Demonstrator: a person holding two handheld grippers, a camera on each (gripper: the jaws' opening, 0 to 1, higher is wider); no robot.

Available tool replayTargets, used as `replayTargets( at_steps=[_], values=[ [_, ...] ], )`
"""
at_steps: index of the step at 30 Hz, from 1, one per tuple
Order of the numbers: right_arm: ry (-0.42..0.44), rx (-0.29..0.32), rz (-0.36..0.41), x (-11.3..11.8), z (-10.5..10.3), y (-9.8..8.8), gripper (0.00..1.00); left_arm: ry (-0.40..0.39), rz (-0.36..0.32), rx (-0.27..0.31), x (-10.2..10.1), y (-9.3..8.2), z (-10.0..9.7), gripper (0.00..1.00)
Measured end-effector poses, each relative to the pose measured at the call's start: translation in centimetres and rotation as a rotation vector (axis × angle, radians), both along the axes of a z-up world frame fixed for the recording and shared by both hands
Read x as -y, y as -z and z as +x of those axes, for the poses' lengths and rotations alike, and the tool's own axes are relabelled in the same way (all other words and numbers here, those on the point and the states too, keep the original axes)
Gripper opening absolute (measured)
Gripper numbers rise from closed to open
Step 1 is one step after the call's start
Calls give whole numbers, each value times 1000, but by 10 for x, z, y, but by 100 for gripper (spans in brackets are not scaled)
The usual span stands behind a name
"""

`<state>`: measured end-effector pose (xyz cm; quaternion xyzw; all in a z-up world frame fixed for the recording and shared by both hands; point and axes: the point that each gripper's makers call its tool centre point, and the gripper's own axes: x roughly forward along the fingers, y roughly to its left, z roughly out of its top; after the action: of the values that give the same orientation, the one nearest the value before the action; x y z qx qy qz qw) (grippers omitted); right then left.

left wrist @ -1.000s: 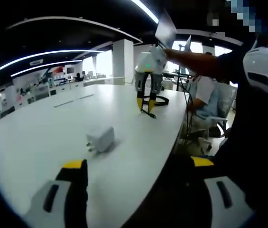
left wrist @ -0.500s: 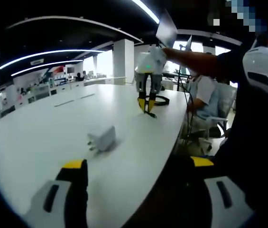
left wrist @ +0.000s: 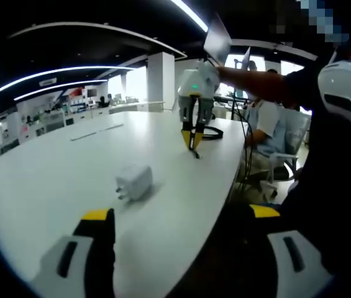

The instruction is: Plug the desk Type‑C cable into the charger adapter.

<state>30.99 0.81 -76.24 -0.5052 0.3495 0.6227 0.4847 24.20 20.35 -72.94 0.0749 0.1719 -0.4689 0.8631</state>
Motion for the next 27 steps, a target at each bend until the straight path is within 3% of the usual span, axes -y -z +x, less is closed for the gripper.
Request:
replayTargets(
  at_steps=[27],
  values=[
    [150, 40, 179, -37, 9, -8, 1, -10, 1, 0, -4, 1, 0, 87]
  ],
)
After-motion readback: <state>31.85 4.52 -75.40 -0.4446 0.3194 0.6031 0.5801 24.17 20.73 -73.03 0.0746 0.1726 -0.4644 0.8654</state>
